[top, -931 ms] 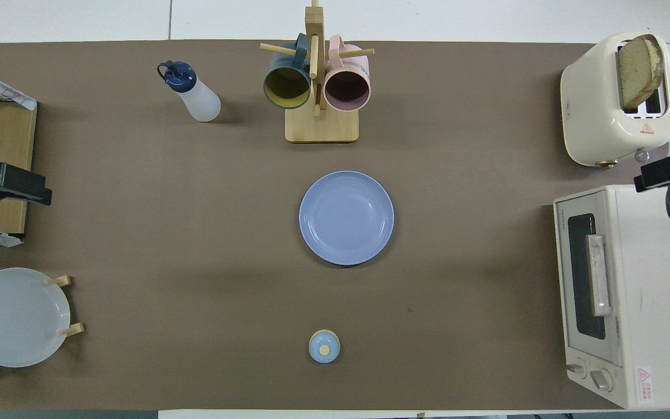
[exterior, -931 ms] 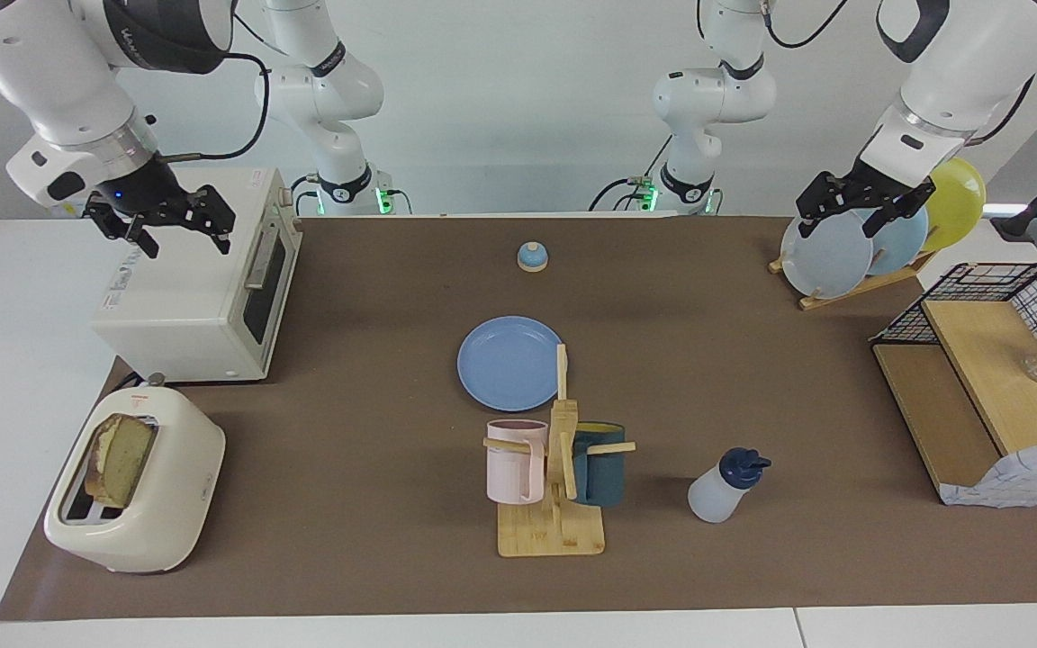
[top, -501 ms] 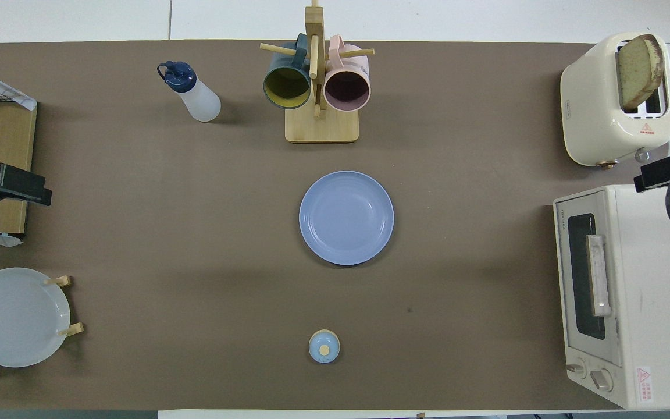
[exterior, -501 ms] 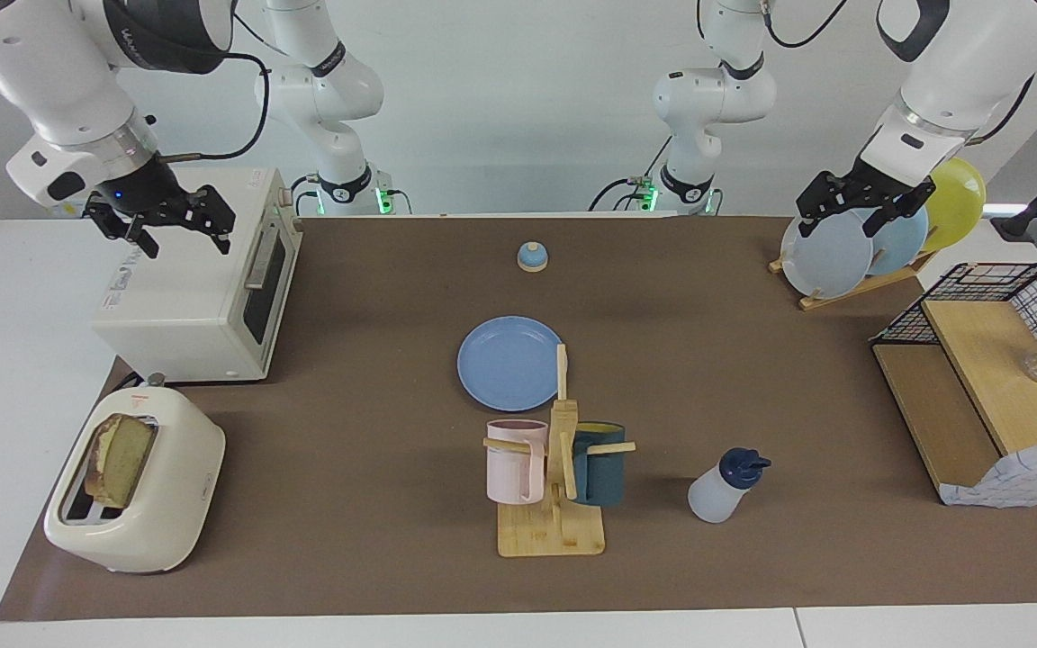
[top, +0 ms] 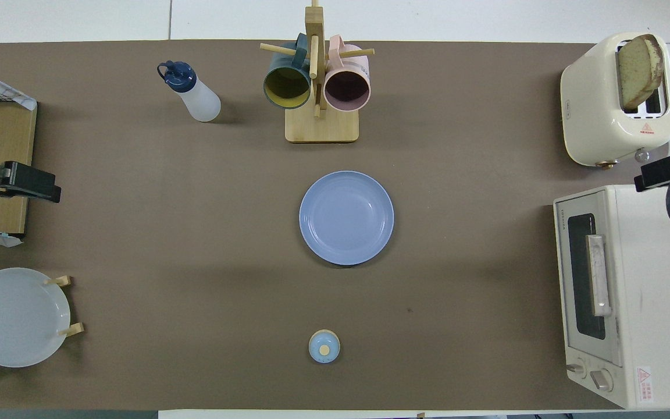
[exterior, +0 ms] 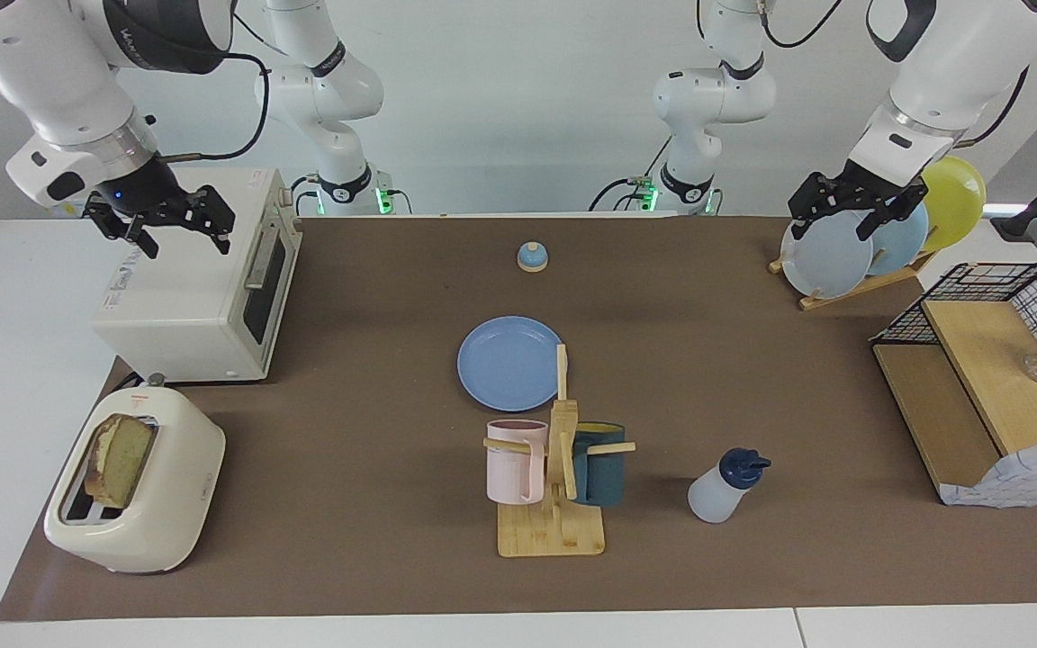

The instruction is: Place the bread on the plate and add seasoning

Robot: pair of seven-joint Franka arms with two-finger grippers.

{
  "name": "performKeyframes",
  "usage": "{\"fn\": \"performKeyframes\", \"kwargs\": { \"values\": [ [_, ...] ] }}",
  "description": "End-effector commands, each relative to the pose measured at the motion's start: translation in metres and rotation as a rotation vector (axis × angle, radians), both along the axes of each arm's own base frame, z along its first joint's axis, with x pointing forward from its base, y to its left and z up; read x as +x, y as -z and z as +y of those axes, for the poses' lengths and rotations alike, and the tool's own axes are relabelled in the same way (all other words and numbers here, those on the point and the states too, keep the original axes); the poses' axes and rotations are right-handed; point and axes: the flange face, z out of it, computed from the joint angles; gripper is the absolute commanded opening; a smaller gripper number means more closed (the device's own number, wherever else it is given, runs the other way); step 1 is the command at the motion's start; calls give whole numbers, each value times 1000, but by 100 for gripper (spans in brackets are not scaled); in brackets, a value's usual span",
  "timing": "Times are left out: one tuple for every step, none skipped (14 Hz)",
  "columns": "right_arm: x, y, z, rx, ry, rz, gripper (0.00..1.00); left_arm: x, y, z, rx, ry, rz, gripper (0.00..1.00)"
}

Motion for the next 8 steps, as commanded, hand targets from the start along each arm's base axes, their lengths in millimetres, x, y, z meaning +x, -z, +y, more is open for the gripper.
{"fn": "performKeyframes", "kwargs": {
  "values": [
    [-2, -5, -1, 9, 15, -15, 100, -9, 2, 3, 6, -9, -19, 100],
    [-2, -5, -1, 6, 15, -15, 100, -6, 5, 1, 3, -5, -54, 100],
    [-2, -5, -2, 6, 17, -15, 100, -3, 12, -4, -4, -4, -115, 100],
    [-2, -5, -2, 6, 17, -15, 100, -1, 20, -5, -9, -4, -187, 100],
    [-2, -5, -4, 6, 20, -15, 100, -3, 31, -7, -15, -2, -248, 100],
    [-2, -4, -4, 6, 20, -12, 100, -6, 39, -7, -21, -3, -301, 100],
    [-3, -3, -4, 7, 20, -7, 100, -12, 49, -7, -23, -2, -343, 100],
    [-4, -1, -6, 8, 24, -1, 100, -19, 61, -16, -29, 15, -376, 100]
  ]
}}
